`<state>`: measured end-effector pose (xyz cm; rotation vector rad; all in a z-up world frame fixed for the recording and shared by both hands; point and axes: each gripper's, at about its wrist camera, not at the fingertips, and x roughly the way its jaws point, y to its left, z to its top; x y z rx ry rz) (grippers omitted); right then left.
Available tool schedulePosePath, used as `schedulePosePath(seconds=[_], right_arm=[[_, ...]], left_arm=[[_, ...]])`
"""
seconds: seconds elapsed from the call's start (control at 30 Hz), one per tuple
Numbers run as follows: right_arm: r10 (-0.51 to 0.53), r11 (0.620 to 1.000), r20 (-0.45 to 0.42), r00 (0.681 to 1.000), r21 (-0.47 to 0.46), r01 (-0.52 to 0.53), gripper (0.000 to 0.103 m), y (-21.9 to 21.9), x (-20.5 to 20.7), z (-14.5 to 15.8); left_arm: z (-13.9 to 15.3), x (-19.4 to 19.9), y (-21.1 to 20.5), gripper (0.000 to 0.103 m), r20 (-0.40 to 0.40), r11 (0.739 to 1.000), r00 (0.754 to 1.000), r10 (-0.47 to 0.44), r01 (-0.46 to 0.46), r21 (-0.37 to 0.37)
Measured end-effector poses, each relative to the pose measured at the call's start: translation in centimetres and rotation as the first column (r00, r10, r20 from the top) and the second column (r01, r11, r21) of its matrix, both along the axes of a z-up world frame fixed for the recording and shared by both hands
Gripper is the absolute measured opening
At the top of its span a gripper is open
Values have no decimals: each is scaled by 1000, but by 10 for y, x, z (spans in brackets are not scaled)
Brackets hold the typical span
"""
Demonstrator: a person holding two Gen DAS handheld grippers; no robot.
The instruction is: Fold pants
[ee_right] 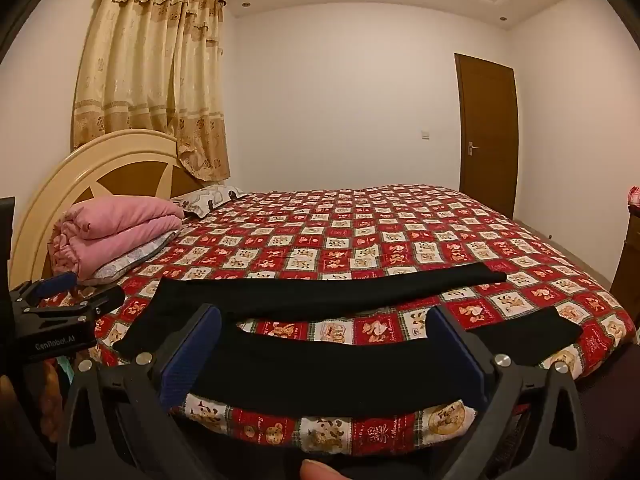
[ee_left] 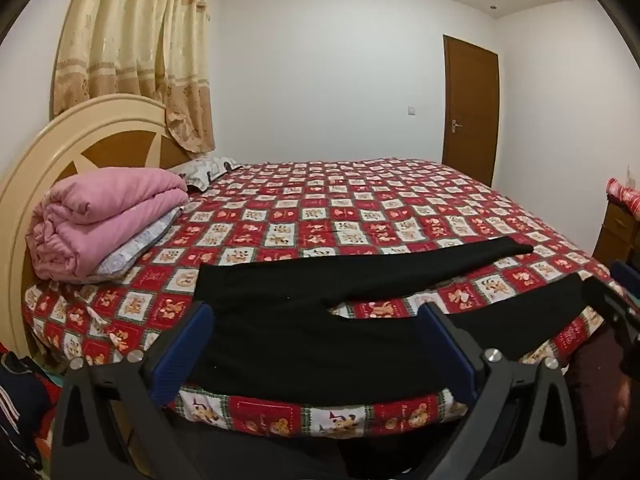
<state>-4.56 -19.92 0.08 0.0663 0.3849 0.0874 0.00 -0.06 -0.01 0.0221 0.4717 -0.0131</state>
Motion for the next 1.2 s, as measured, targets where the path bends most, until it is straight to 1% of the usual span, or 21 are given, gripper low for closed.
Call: schedulePosePath(seconds=[0.07, 0.1, 0.17, 0.2, 0.33, 0.37, 0.43, 0.7, 0.8, 1.2], right_arm=[[1, 1000, 3, 1000, -4, -1, 102, 0, 0, 0], [2, 1000, 3, 1000, -3, -2, 102, -1, 0, 0], [5, 1000, -2, 1000, -2, -5, 102, -1, 0, 0], [5, 1000, -2, 1000, -2, -5, 102, -1, -1, 1], [10, 1000, 1, 1000, -2, -10, 102, -2, -6, 5], [4, 1000, -9, 1000, -2, -4, 102, -5, 1, -2], [5, 1000, -11, 1000, -1, -5, 102, -5, 1, -3], [6, 1000, -13, 1000, 2, -6, 102, -8, 0, 0], [6, 1000, -14, 1000, -5, -7, 102, -1, 2, -3], [15, 1000, -21, 1000, -12, -15, 102, 4, 1, -7]], left_arm=[[0, 0, -4, 103, 8, 1000, 1000, -2, 2, 10], [0, -6, -5, 103, 35, 1000, 999, 0, 0, 2], [-1, -7, -3, 103, 32, 1000, 999, -4, 4, -8], [5, -2, -1, 103, 18, 1000, 1000, 0, 1, -21], [5, -3, -3, 103, 20, 1000, 1000, 1, 0, -22], [5, -3, -3, 103, 21, 1000, 1000, -2, 3, -19], [4, -3, -1, 103, 21, 1000, 1000, -1, 2, -19], [5, -2, 0, 103, 18, 1000, 1000, 1, 0, -28], [5, -2, 1, 103, 17, 1000, 1000, 3, -2, -29], [5, 0, 4, 103, 15, 999, 1000, 6, -5, -34]])
